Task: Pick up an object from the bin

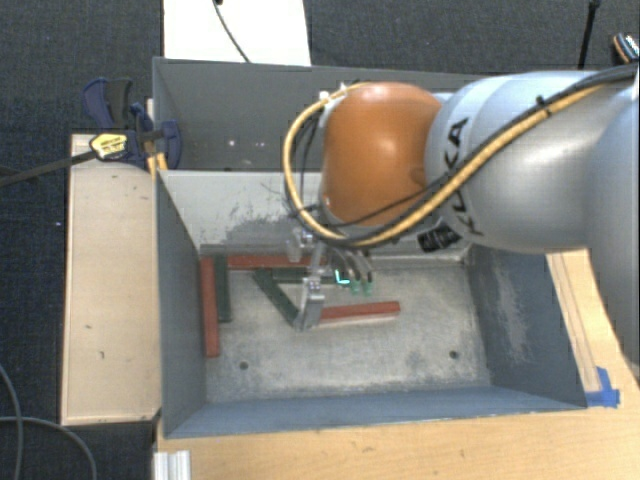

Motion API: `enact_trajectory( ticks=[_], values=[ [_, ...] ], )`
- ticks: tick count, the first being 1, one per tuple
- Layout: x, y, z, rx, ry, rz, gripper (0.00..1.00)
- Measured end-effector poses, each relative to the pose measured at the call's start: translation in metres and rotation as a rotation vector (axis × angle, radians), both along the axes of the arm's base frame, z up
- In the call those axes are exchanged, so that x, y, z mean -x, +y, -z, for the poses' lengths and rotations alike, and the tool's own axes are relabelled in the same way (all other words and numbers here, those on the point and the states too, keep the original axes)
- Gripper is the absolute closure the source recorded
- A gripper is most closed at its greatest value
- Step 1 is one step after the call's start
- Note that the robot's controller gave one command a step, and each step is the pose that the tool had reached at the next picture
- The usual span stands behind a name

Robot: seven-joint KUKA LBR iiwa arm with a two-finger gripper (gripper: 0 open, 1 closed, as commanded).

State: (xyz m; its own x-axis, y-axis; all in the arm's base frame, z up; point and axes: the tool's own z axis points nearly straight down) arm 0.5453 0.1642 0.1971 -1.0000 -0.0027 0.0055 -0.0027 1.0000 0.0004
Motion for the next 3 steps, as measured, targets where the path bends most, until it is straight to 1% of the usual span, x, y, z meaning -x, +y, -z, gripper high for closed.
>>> enact_trajectory(
  ticks=[1, 2, 3],
  values=[
    [-0.012, -0.052, 0.129, -0.001, -0.004, -0.264, 0.00],
    [-0.013, -0.050, 0.126, -0.002, -0.007, -0.259, 1.00],
    [-0.003, -0.038, -0.022, -0.003, -0.016, -0.150, 1.00]
  ],
)
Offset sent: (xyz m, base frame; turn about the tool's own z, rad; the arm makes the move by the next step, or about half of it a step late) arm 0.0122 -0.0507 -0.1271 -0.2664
